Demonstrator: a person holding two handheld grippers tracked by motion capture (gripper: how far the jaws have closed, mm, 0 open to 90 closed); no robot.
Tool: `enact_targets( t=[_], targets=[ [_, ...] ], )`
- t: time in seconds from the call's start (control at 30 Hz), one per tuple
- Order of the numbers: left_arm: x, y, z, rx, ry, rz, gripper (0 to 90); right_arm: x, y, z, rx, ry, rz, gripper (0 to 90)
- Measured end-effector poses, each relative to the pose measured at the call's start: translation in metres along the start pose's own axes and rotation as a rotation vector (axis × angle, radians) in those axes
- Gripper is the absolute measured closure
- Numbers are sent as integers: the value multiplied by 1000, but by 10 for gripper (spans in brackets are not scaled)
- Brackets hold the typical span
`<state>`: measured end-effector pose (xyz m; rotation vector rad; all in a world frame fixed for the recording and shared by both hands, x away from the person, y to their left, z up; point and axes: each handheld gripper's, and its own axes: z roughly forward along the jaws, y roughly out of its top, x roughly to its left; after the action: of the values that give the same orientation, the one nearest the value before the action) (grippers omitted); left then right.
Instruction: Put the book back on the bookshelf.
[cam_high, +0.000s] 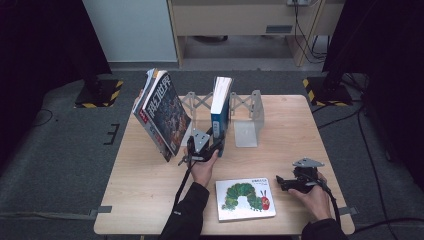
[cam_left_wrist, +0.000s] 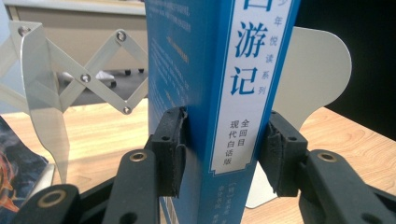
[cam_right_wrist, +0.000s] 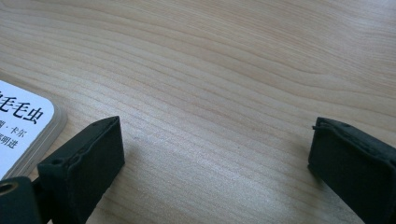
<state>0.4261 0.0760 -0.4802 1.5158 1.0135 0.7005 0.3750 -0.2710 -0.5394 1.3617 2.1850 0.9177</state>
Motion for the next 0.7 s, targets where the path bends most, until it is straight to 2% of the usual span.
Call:
enact_targets(
  t=[0.13, 0.37, 0.7],
  targets=[
    [-7, 1, 6, 0, -6, -2, 525, 0, 0, 0, 0, 1, 0, 37],
    [-20, 5, 21, 27, -31, 5, 470, 0, 0, 0, 0, 1, -2, 38],
    [-16, 5, 25, 25, -40, 13, 453, 0, 0, 0, 1, 2, -6, 38]
  ],
)
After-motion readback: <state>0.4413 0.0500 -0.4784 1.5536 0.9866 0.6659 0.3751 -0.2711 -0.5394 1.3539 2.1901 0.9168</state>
